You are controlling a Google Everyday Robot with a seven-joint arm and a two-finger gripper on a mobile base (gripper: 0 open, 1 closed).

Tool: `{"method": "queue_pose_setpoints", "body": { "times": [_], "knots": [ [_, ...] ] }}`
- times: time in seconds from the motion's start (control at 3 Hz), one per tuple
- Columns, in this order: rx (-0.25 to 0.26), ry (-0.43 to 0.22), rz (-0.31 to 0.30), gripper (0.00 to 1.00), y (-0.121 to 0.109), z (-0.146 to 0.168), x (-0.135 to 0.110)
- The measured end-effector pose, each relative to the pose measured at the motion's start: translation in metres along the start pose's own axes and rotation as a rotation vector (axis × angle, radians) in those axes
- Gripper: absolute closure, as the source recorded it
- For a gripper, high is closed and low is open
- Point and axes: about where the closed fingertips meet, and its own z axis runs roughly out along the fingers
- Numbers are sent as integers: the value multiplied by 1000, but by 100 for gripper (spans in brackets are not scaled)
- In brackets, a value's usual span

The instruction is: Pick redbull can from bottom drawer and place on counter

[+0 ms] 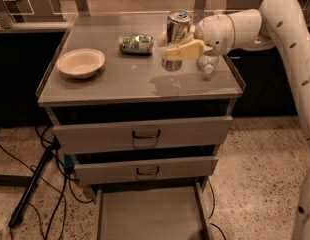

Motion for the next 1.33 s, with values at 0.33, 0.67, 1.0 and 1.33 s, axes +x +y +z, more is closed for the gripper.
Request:
{"method": "queue_pose_setpoints", "body": {
  "times": [0.33,0.67,1.0,1.33],
  "knots": [
    [-36,3,23,100,-16,12,-5],
    [-57,15,29,100,-28,24,-6],
    [-36,11,23,100,-26,26,-10],
    [81,-54,-63,100,-5,11,-33]
  ]
}}
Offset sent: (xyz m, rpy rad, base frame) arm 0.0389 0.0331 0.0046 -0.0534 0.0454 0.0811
